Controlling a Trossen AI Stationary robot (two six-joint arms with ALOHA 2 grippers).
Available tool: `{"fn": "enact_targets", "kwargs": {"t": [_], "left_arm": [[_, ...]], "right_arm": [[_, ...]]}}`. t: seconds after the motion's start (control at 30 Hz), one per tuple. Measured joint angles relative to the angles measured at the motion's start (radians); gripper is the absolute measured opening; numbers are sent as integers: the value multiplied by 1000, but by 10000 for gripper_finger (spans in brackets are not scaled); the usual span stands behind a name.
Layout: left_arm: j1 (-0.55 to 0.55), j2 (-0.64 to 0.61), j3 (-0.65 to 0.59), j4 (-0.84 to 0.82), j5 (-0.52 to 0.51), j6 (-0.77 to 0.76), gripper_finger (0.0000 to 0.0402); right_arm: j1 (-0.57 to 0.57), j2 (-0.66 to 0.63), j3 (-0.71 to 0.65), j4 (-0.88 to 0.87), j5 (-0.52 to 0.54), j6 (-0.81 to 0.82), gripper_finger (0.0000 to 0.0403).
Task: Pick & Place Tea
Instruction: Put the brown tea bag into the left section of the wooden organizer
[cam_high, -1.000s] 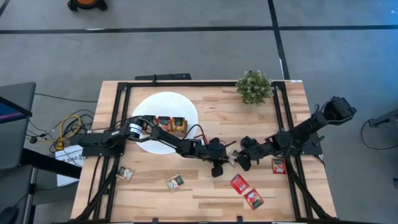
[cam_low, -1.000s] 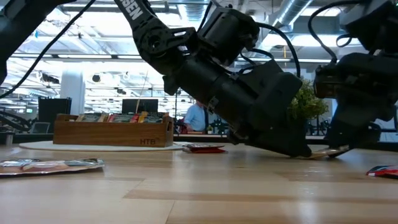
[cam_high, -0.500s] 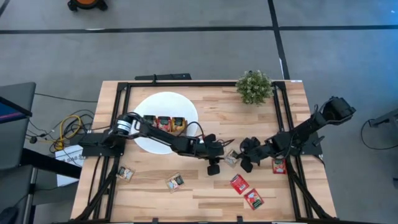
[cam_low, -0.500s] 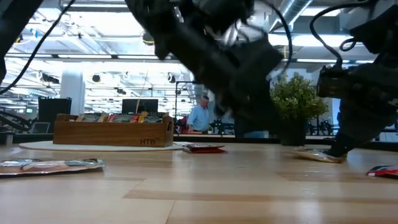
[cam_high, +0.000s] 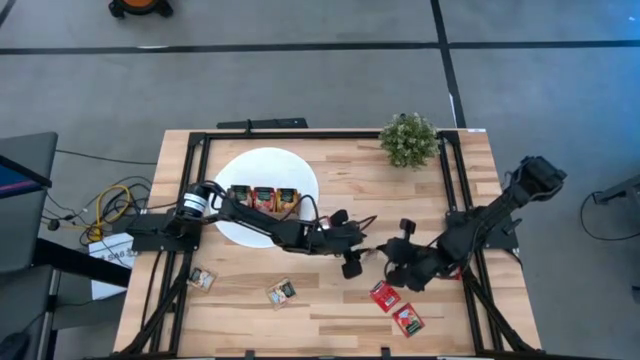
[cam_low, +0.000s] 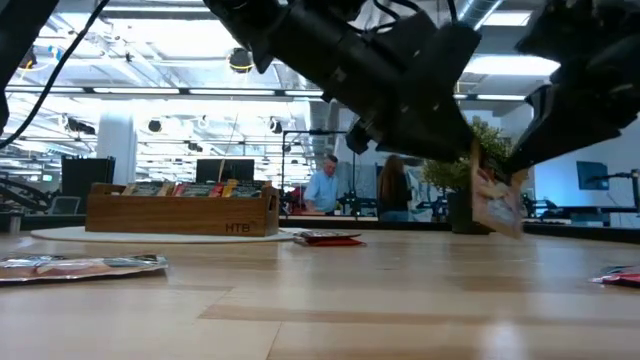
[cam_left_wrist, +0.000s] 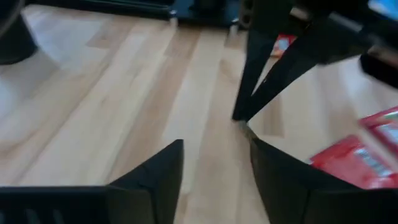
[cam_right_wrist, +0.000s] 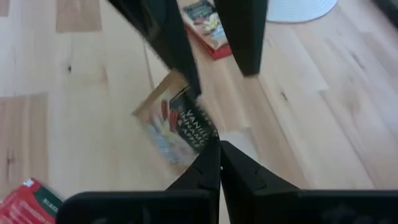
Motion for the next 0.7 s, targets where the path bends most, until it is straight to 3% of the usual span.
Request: {"fn": "enact_targets", "kwargs": {"t": [0.2,0.43,0.7], "left_arm": [[0,2,0,27,71,-16,217],[0,3,0,16,62,29,220],[0,77,1,67,12,175,220]], "right_arm": [[1,63,48,-50,11,6,0],[-22,129,55,-95,-2,66,0],[-22,104,56,-48,-13,23,0]]}}
